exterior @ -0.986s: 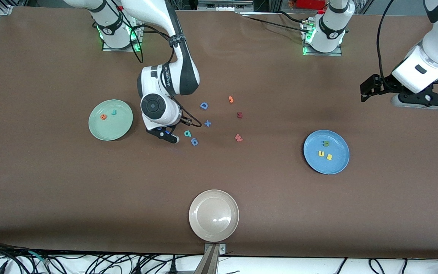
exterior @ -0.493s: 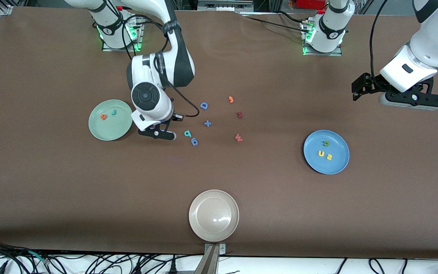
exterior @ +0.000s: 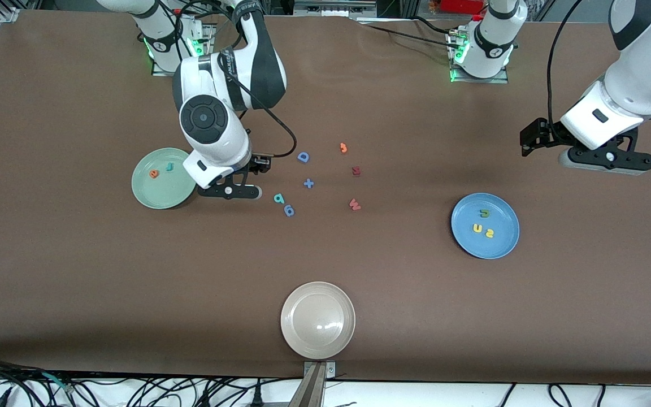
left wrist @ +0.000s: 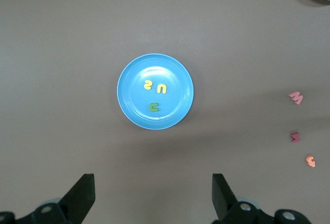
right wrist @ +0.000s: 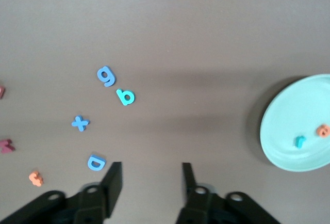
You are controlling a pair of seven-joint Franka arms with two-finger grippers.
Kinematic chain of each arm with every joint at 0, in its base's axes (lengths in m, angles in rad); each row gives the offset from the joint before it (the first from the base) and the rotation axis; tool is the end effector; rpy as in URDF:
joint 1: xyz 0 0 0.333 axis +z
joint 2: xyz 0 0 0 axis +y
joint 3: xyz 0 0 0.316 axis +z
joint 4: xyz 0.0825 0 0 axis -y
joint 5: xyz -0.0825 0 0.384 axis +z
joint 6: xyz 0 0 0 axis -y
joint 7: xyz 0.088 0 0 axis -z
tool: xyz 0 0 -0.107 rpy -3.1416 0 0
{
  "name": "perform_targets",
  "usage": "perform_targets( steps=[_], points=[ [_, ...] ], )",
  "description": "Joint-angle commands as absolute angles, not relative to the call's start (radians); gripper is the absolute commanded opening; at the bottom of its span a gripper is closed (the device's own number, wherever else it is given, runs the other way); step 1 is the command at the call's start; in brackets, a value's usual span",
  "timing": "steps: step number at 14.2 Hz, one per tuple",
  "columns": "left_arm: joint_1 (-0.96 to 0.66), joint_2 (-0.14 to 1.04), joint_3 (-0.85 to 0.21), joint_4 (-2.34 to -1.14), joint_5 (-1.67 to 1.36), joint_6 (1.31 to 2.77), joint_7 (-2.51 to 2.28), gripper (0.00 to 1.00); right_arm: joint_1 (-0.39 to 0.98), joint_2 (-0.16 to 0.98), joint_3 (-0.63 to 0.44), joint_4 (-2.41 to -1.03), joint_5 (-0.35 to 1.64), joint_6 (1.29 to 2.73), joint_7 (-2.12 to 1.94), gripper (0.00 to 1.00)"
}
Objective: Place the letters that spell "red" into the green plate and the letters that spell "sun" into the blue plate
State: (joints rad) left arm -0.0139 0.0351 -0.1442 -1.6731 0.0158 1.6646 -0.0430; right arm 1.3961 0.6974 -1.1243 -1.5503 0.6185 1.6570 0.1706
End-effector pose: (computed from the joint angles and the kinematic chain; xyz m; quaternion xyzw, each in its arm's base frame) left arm 0.5617 -0.0868 0.5645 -0.9980 0.0584 0.0210 0.0075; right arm 0.5518 0.3459 0.3947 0.9959 0.0118 -0.0854 0.0282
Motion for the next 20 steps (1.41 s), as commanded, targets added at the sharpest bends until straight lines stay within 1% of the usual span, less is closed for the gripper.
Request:
perform_targets(
  steps=[1, 3, 4, 9, 10, 13, 14, 16, 20],
  points=[
    [-0.014, 0.072, -0.137, -1.611, 0.002, 1.657, -0.014, 1.00, 1.410, 0.701, -1.134, -1.537, 0.614, 1.644, 0.060, 0.98],
    [-0.009, 0.072, -0.135, -1.612, 0.000, 1.657, -0.017, 1.00, 1.411, 0.709, -1.123, -1.540, 0.620, 1.654, 0.015, 0.98],
    [-0.011, 0.072, -0.135, -1.611, 0.000, 1.657, -0.028, 1.00, 1.411, 0.713, -1.099, -1.548, 0.620, 1.682, 0.012, 0.98],
    [-0.008, 0.078, -0.135, -1.582, 0.003, 1.657, -0.026, 1.00, 1.397, 0.741, -0.985, -1.612, 0.624, 1.865, 0.038, 0.98],
    [-0.006, 0.086, -0.135, -1.569, 0.002, 1.657, -0.026, 1.00, 1.396, 0.742, -0.968, -1.632, 0.629, 1.888, 0.063, 0.98],
    [-0.003, 0.089, -0.132, -1.571, 0.005, 1.657, -0.023, 1.00, 1.393, 0.753, -0.921, -1.715, 0.673, 2.035, 0.071, 0.98],
    [-0.002, 0.087, -0.132, -1.569, 0.005, 1.657, -0.018, 1.00, 1.376, 0.756, -0.902, -1.735, 0.689, 2.064, 0.069, 0.98],
    [0.003, 0.089, -0.132, -1.569, 0.003, 1.658, -0.015, 1.00, 1.359, 0.770, -0.861, -1.747, 0.698, 2.107, 0.077, 0.96],
    [0.011, 0.095, -0.133, -1.569, 0.003, 1.661, -0.014, 1.00, 1.358, 0.813, -0.836, -1.756, 0.744, 2.175, 0.094, 0.95]
  ],
)
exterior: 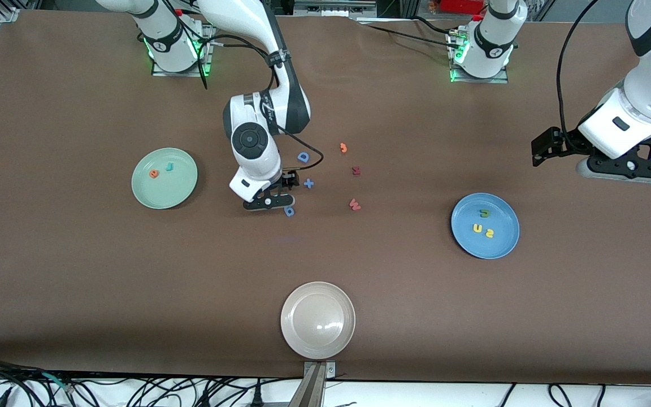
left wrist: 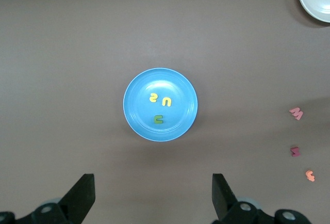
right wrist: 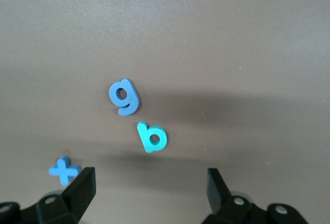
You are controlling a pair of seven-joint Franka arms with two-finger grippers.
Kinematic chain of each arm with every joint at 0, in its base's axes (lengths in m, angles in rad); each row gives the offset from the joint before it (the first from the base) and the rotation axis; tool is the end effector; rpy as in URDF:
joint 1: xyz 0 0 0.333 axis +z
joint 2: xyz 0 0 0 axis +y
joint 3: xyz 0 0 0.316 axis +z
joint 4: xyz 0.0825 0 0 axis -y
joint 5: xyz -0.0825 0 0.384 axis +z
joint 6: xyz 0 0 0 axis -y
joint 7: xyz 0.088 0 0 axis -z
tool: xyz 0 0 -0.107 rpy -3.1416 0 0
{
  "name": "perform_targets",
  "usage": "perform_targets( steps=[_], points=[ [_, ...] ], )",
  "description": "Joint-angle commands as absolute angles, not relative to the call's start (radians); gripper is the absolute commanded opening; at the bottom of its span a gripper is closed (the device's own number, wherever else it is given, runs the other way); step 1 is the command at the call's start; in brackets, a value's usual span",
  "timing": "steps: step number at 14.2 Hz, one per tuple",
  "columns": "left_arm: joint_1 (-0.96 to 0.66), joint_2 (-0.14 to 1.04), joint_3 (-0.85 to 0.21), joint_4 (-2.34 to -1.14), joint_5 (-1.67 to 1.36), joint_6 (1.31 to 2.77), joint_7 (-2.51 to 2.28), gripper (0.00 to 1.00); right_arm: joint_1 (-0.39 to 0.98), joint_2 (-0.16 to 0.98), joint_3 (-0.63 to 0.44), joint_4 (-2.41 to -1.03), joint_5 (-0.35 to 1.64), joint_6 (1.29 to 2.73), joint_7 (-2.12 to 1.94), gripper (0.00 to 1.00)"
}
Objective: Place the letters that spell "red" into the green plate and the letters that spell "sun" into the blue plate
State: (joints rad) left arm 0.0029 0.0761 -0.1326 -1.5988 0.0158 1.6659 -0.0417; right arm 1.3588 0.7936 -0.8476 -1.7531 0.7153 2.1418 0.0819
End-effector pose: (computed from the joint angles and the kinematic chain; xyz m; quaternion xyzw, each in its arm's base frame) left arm 0.5793 -0.0713 0.5765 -0.9990 0.0446 0.0039 0.0032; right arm 0.5234 0.3851 0.2263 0.9974 0.0643 -0.0299 0.0081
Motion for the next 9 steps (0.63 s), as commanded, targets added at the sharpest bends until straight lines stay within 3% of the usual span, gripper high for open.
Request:
perform_targets(
  steps=[1, 9],
  points=[
    [0.012, 0.094, -0.133, -1.569, 0.003, 1.661, -0.014, 1.00, 1.356, 0.827, -0.835, -1.756, 0.744, 2.180, 0.094, 0.94],
    [0.015, 0.095, -0.133, -1.569, 0.003, 1.661, -0.014, 1.00, 1.345, 0.874, -0.813, -1.755, 0.784, 2.250, 0.095, 0.91]
  ],
)
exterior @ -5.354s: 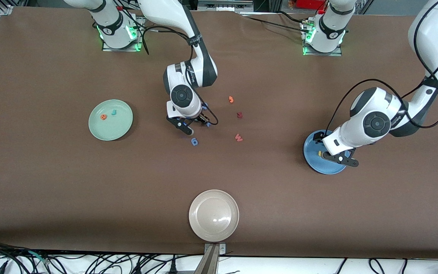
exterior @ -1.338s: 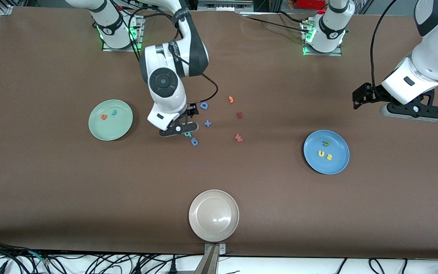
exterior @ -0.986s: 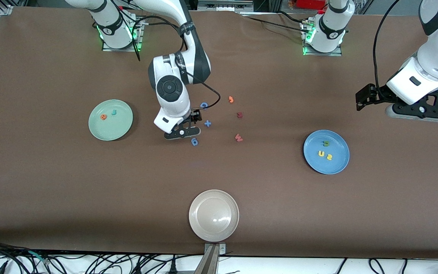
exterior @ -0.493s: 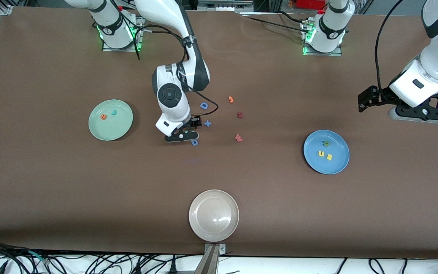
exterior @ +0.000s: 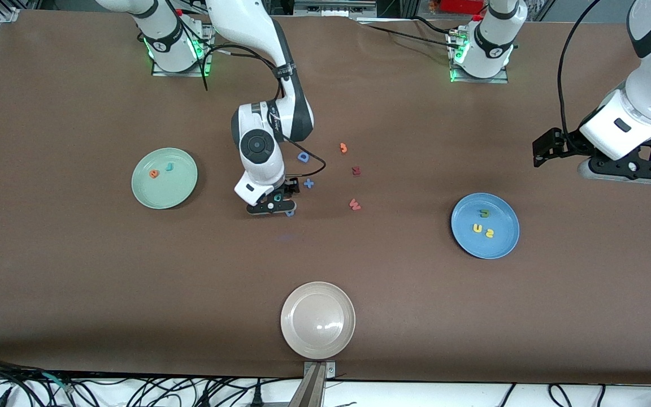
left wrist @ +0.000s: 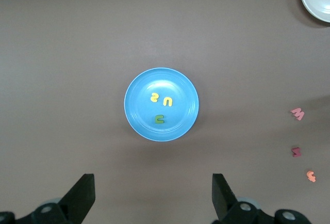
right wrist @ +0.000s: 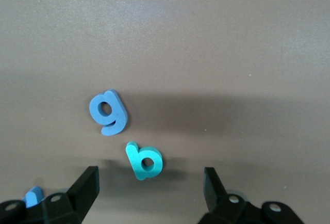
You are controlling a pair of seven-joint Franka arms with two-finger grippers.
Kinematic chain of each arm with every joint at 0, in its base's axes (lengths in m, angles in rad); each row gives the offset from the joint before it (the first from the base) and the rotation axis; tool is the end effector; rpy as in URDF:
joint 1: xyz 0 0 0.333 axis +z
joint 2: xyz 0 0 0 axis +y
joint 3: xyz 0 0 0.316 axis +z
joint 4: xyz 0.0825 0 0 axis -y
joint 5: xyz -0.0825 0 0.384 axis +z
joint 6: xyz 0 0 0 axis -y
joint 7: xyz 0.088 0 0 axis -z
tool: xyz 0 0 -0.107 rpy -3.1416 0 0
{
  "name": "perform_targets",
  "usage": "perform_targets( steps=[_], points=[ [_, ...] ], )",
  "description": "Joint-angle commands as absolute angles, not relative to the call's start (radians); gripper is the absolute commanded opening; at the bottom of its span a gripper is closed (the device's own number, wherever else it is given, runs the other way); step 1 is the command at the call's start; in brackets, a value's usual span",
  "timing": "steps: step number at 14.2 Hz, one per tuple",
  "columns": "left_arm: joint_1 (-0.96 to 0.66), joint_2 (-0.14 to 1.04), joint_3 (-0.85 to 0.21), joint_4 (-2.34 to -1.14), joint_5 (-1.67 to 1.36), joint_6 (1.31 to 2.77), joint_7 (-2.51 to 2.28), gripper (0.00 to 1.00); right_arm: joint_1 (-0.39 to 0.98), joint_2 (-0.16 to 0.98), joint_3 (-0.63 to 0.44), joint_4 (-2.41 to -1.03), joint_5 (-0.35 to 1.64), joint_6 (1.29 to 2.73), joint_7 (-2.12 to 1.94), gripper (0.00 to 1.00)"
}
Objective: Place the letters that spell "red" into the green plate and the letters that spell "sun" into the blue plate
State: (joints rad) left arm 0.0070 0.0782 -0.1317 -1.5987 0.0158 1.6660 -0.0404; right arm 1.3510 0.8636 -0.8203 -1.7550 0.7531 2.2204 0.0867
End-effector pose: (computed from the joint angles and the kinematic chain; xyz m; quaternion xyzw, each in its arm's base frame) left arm 0.5802 -0.0684 0.5754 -0.9991 0.0428 0.0049 0.0031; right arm 0.5229 0.3852 0.1894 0.9982 0.0556 -0.0128 0.0189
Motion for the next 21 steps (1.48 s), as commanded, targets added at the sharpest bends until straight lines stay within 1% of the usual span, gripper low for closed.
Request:
perform_targets(
  steps=[1, 3, 7, 8, 10, 11, 13, 14, 16, 18, 20, 21],
  points=[
    [0.015, 0.095, -0.132, -1.569, 0.003, 1.661, -0.015, 1.00, 1.345, 0.882, -0.807, -1.755, 0.787, 2.259, 0.095, 0.91],
    [0.015, 0.094, -0.133, -1.568, 0.003, 1.661, -0.015, 1.00, 1.342, 0.888, -0.799, -1.755, 0.787, 2.279, 0.095, 0.88],
    [0.015, 0.094, -0.133, -1.569, 0.003, 1.660, -0.014, 1.00, 1.341, 0.891, -0.793, -1.755, 0.792, 2.283, 0.095, 0.87],
    [0.015, 0.094, -0.133, -1.568, 0.003, 1.660, -0.015, 1.00, 1.339, 0.893, -0.793, -1.753, 0.793, 2.283, 0.095, 0.81],
    [0.015, 0.094, -0.133, -1.568, 0.003, 1.660, -0.015, 1.00, 1.341, 0.894, -0.793, -1.753, 0.793, 2.286, 0.095, 0.61],
    [0.015, 0.094, -0.133, -1.568, 0.003, 1.661, -0.015, 1.00, 1.341, 0.894, -0.793, -1.753, 0.793, 2.286, 0.095, 0.56],
    [0.015, 0.094, -0.133, -1.568, 0.005, 1.660, -0.015, 1.00, 1.341, 0.894, -0.793, -1.753, 0.793, 2.286, 0.094, 0.42],
    [0.015, 0.094, -0.132, -1.568, 0.005, 1.660, -0.015, 1.00, 1.341, 0.894, -0.793, -1.753, 0.792, 2.286, 0.094, 0.32],
    [0.015, 0.094, -0.132, -1.568, 0.005, 1.660, -0.015, 1.00, 1.342, 0.893, -0.795, -1.753, 0.792, 2.284, 0.094, 0.08],
    [0.014, 0.094, -0.132, -1.568, 0.005, 1.660, -0.017, 1.00, 1.344, 0.893, -0.796, -1.752, 0.792, 2.283, 0.092, 0.00],
    [0.014, 0.094, -0.133, -1.568, 0.005, 1.660, -0.023, 1.00, 1.345, 0.884, -0.804, -1.752, 0.792, 2.276, 0.084, 0.00],
    [0.014, 0.094, -0.133, -1.568, 0.005, 1.660, -0.023, 1.00, 1.347, 0.879, -0.825, -1.752, 0.792, 2.260, 0.083, 0.00]
  ],
)
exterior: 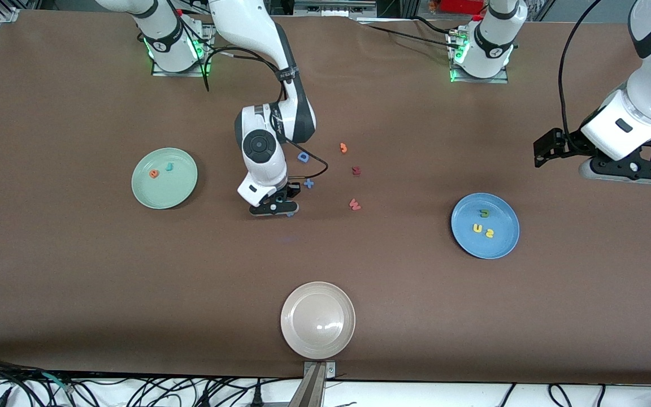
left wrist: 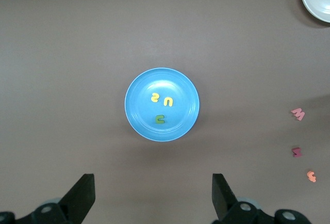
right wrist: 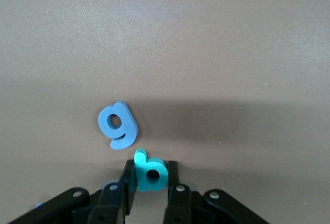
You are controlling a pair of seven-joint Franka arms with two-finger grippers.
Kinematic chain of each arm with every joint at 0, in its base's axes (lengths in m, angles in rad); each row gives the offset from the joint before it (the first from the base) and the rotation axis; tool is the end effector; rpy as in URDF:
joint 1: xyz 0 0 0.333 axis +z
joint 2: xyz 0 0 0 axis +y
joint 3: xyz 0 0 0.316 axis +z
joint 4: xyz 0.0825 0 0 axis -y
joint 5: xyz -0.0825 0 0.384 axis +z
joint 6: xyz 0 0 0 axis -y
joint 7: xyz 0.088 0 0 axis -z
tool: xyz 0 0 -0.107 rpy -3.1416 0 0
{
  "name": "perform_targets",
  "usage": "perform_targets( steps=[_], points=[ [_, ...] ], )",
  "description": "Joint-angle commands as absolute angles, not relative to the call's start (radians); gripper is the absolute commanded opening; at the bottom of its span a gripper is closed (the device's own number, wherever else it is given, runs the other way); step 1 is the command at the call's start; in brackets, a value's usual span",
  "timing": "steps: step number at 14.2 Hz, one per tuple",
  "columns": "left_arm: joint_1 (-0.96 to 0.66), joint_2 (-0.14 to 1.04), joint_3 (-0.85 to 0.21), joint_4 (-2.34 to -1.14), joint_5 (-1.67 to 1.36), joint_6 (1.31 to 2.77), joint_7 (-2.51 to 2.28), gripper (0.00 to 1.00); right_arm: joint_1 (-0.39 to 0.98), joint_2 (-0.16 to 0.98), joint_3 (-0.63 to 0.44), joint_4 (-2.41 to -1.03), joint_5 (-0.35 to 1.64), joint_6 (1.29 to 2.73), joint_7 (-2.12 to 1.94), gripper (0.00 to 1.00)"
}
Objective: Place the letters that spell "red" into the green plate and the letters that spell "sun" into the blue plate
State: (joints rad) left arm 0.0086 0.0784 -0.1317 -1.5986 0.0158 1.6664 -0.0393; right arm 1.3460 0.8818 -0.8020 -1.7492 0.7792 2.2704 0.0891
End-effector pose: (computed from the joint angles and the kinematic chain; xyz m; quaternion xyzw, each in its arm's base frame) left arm 0.5804 -0.0675 0.5753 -0.9991 0.0425 0.0047 0.0031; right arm 0.5235 0.3908 0.1806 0.9986 0.0516 0.0033 0.0106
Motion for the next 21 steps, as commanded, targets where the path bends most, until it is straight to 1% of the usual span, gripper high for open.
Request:
perform_targets(
  steps=[1, 5, 8, 10, 12, 14, 16, 19, 21],
  points=[
    [0.014, 0.094, -0.133, -1.568, 0.005, 1.660, -0.023, 1.00, 1.348, 0.873, -0.854, -1.747, 0.792, 2.217, 0.083, 0.00],
    [0.014, 0.094, -0.135, -1.568, 0.008, 1.661, -0.025, 1.00, 1.387, 0.830, -1.029, -1.733, 0.790, 2.001, 0.072, 0.00],
    [0.015, 0.091, -0.133, -1.566, 0.049, 1.661, -0.021, 1.00, 1.442, 0.830, -1.202, -1.732, 0.785, 1.825, 0.057, 0.00],
    [0.015, 0.091, -0.135, -1.566, 0.048, 1.660, -0.026, 1.00, 1.443, 0.831, -1.300, -1.735, 0.784, 1.683, -0.012, 0.00],
    [0.015, 0.091, -0.135, -1.565, 0.049, 1.661, -0.026, 1.00, 1.443, 0.833, -1.366, -1.762, 0.781, 1.613, -0.066, 0.00],
    [0.014, 0.092, -0.137, -1.565, 0.045, 1.661, -0.028, 1.00, 1.443, 0.833, -1.408, -1.814, 0.781, 1.606, -0.127, 0.00],
    [0.014, 0.092, -0.137, -1.565, 0.048, 1.661, -0.028, 1.00, 1.443, 0.839, -1.427, -1.897, 0.781, 1.638, -0.223, 0.00],
    [0.015, 0.092, -0.133, -1.565, 0.049, 1.661, -0.026, 1.00, 1.451, 0.841, -1.417, -2.031, 0.785, 1.776, -0.345, 0.00],
    [0.017, 0.092, -0.132, -1.565, 0.060, 1.661, -0.023, 1.00, 1.448, 0.842, -1.376, -2.088, 0.807, 1.848, -0.362, 0.00]
  ],
)
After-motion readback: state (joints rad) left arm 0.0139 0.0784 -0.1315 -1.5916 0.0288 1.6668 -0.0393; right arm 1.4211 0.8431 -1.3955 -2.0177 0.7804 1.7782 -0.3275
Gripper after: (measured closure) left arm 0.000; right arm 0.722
